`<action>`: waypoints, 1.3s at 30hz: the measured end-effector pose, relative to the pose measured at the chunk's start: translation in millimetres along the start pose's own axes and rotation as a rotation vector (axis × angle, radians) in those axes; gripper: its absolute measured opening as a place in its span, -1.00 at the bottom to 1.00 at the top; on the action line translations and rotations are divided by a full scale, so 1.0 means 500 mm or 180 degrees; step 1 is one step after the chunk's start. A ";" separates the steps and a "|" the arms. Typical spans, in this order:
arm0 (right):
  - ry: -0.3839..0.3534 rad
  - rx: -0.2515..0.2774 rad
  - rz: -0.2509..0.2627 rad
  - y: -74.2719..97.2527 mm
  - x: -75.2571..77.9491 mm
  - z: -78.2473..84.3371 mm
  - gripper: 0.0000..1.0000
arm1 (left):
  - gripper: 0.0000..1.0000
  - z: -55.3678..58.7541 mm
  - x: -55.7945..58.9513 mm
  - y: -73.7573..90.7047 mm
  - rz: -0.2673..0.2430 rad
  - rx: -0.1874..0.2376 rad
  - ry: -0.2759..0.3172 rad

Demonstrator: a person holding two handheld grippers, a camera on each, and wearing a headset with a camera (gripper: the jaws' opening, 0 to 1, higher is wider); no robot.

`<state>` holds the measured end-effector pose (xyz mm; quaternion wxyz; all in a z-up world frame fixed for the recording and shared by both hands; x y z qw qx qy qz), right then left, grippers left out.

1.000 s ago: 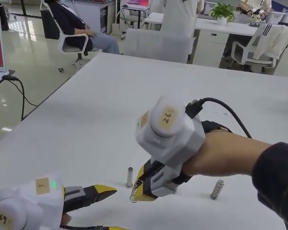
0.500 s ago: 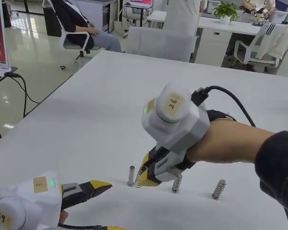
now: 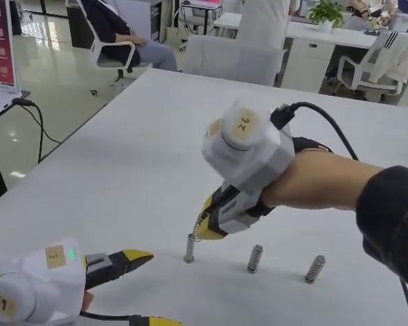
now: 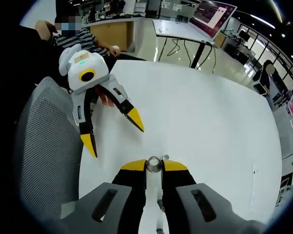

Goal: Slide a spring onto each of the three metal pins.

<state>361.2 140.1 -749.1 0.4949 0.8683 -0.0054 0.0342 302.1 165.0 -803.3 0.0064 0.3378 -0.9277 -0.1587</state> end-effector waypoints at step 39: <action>-0.0146 -0.0161 -0.0036 -0.069 0.045 0.016 -0.83 | 0.22 0.019 -0.004 0.003 0.0012 -0.0085 0.0004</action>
Point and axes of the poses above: the centre of the closed fingertips' face, and the gripper's own axes: y roughly backward along the fingers, x roughly to its right, z roughly out of its underside, the point moved 1 cm from there along y, roughly backward along the fingers, and after that the axes turned 6 degrees about -y, right-handed, at the moved point
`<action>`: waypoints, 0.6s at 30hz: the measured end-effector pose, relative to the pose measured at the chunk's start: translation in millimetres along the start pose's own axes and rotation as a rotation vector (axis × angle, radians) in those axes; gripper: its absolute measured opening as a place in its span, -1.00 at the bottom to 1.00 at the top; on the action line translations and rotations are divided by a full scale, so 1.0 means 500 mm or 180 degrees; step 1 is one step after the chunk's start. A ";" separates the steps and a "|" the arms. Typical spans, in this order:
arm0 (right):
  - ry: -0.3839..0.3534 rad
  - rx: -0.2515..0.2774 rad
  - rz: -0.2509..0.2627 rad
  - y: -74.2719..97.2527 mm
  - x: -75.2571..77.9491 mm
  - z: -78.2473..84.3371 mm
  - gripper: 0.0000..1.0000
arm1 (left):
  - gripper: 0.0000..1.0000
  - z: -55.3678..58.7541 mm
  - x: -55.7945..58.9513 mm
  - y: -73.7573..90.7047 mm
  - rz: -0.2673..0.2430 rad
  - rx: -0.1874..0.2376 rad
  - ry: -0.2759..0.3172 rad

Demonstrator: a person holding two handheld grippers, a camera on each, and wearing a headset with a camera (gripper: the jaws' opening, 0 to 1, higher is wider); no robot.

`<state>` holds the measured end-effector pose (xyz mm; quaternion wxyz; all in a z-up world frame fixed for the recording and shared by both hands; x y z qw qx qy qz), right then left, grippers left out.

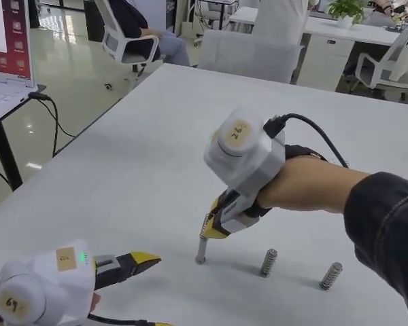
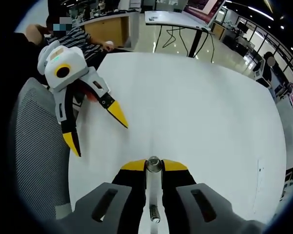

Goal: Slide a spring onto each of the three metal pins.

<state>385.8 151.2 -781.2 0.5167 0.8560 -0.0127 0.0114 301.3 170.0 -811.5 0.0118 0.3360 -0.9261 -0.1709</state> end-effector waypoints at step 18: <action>-0.0051 -0.0103 -0.0046 -0.036 0.000 0.015 -0.83 | 0.21 0.005 0.001 0.001 -0.0001 -0.0010 0.0033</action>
Point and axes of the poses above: the centre of the closed fingertips' face, and the gripper's own axes: y roughly backward along the fingers, x roughly to its right, z roughly out of its underside, the point moved 1 cm from there along y, roughly backward along the fingers, and after that the axes turned 6 degrees about -y, right-handed, at the moved point
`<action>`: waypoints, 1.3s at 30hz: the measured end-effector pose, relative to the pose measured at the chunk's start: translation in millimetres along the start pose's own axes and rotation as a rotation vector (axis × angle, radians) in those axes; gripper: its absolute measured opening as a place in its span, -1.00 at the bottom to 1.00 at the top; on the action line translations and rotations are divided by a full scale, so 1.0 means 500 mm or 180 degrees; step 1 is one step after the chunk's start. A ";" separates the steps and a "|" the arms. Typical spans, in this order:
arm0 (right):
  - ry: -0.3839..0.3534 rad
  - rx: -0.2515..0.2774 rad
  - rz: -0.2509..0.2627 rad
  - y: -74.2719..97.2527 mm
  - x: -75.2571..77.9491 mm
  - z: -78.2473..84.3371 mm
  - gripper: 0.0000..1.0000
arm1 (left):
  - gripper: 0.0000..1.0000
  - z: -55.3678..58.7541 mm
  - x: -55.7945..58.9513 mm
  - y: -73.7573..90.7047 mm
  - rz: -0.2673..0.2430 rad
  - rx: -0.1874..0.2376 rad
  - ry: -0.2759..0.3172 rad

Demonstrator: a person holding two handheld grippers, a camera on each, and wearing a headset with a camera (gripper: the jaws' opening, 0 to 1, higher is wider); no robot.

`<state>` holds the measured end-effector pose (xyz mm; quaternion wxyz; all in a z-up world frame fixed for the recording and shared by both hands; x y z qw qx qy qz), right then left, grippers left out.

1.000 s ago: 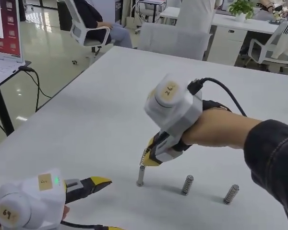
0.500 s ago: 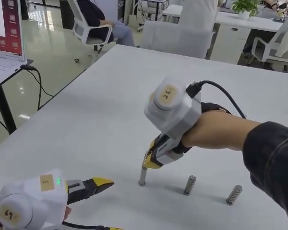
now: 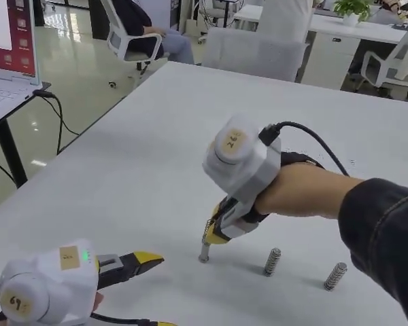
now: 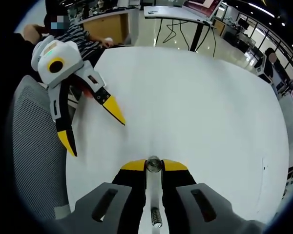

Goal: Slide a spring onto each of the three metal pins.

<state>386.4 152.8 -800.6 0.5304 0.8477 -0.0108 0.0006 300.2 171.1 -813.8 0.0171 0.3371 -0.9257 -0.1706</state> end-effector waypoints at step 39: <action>-0.0140 -0.0065 -0.0054 -0.064 -0.009 0.038 -0.82 | 0.20 0.002 0.000 0.001 -0.0004 -0.0026 0.0019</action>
Point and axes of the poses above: the centre of the closed fingertips' face, and the gripper's own axes: y roughly backward along the fingers, x roughly to its right, z roughly out of its underside, the point moved 1 cm from there along y, roughly backward along the fingers, and after that the axes turned 6 degrees about -y, right-handed, at the moved point
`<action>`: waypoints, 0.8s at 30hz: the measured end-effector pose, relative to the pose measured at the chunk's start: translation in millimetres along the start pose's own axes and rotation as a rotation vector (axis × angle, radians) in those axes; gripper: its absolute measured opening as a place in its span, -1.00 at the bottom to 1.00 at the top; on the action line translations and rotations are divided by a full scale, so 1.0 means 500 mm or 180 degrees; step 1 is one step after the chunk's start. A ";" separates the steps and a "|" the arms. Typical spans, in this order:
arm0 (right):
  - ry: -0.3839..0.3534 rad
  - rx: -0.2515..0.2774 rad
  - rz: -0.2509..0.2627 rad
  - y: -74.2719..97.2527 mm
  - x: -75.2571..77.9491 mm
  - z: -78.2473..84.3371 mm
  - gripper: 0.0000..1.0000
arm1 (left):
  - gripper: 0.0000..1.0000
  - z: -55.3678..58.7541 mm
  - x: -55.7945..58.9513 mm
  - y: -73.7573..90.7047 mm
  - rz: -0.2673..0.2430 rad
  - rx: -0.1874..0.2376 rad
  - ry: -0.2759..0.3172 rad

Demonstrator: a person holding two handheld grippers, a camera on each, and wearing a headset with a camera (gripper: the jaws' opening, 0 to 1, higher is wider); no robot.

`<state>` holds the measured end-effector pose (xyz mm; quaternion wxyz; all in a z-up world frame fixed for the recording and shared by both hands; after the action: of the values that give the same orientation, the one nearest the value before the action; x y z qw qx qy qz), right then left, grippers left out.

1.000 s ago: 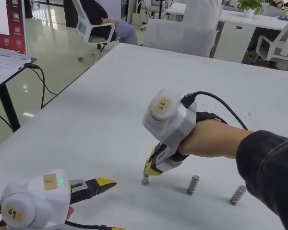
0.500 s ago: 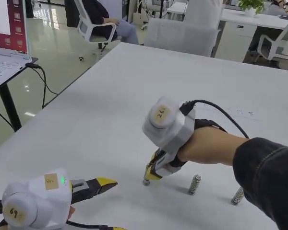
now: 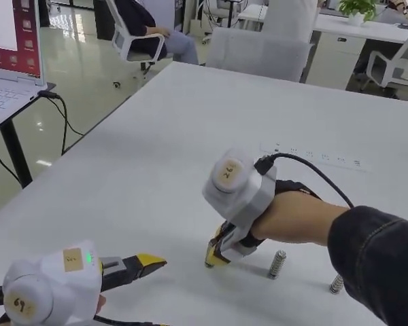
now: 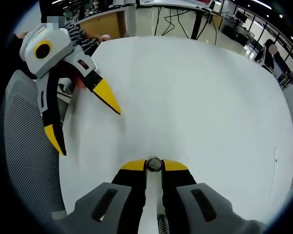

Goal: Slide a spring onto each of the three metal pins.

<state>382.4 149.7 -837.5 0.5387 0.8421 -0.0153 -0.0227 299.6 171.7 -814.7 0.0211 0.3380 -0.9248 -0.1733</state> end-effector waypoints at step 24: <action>-0.0094 0.0095 0.0051 0.026 -0.004 0.022 -0.69 | 0.22 -0.009 0.003 -0.001 0.0016 -0.0005 -0.0029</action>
<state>379.8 134.5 -830.1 0.5259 0.8494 -0.0303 -0.0306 299.3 169.0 -810.6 0.0176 0.3348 -0.9256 -0.1755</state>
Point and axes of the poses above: the centre of the closed fingertips' face, and the gripper's own axes: y roughly backward along the fingers, x roughly to its right, z roughly out of its underside, the point moved 1 cm from there along y, roughly backward along the fingers, and after that the axes turned 6 degrees about -y, right-handed, at the moved point
